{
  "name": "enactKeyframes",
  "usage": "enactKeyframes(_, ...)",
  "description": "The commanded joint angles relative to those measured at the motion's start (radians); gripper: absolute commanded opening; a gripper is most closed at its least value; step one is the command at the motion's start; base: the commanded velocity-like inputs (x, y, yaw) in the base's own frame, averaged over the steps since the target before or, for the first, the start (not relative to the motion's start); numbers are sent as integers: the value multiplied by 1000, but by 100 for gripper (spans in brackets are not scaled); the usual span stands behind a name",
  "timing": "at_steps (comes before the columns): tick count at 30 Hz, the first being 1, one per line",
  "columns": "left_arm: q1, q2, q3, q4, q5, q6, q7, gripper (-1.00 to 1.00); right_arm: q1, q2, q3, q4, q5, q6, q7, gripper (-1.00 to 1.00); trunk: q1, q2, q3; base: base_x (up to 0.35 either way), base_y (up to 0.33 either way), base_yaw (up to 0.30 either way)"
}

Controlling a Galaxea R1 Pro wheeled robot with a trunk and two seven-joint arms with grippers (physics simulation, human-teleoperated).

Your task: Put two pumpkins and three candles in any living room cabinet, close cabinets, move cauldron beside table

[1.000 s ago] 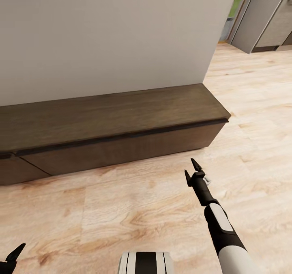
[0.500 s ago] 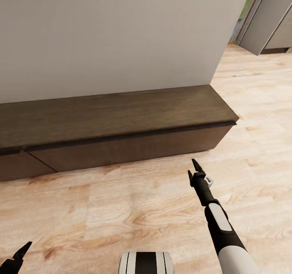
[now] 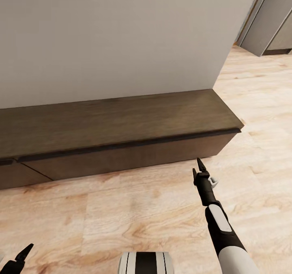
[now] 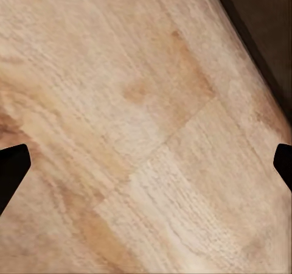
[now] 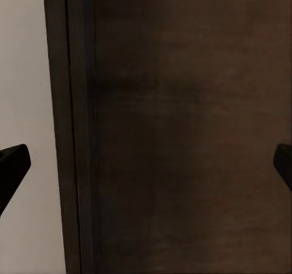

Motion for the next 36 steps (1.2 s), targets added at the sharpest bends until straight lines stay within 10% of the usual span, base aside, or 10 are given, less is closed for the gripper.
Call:
enactKeyframes(1, 0, 0, 0, 0, -1, 0, 0, 100, 0, 0, 0, 0, 0, -1, 1, 100, 0, 0, 0, 334, 0, 0)
enactKeyframes(36, 0, -1, -2, 0, 0, -1, 0, 100, 0, 0, 8, 1, 8, -3, 2, 100, 0, 0, 0, 154, 6, 0)
